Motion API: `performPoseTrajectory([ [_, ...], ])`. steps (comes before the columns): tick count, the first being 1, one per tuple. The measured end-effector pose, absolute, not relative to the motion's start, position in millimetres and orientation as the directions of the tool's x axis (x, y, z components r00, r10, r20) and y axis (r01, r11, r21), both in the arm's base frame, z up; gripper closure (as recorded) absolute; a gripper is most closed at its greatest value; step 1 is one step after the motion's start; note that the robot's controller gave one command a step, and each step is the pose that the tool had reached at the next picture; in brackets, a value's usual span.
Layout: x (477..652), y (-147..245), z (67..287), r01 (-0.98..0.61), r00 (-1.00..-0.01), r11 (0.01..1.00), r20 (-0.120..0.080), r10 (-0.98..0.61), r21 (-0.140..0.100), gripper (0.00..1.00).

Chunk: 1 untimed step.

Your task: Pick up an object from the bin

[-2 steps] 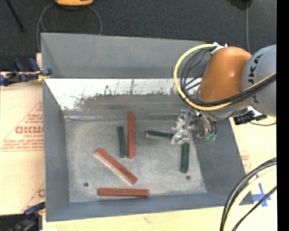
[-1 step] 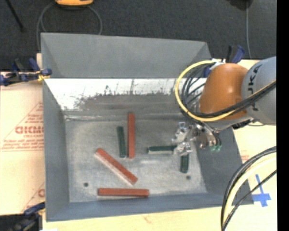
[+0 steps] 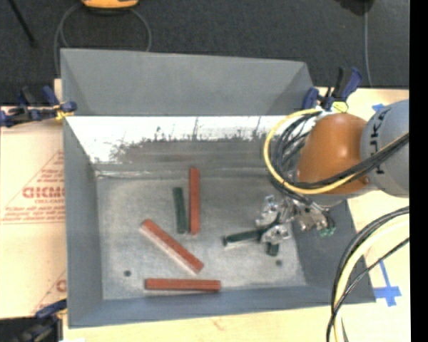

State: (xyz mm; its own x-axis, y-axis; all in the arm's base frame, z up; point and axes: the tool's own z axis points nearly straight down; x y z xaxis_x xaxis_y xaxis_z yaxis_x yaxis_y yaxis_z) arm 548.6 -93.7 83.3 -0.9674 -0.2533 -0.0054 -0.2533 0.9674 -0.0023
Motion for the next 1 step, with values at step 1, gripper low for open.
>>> performPoseTrajectory([
  [1, 550.6, -91.6, 88.1, -0.24, -0.971, 0.971, -0.006, -0.24, -0.002, 0.0],
])
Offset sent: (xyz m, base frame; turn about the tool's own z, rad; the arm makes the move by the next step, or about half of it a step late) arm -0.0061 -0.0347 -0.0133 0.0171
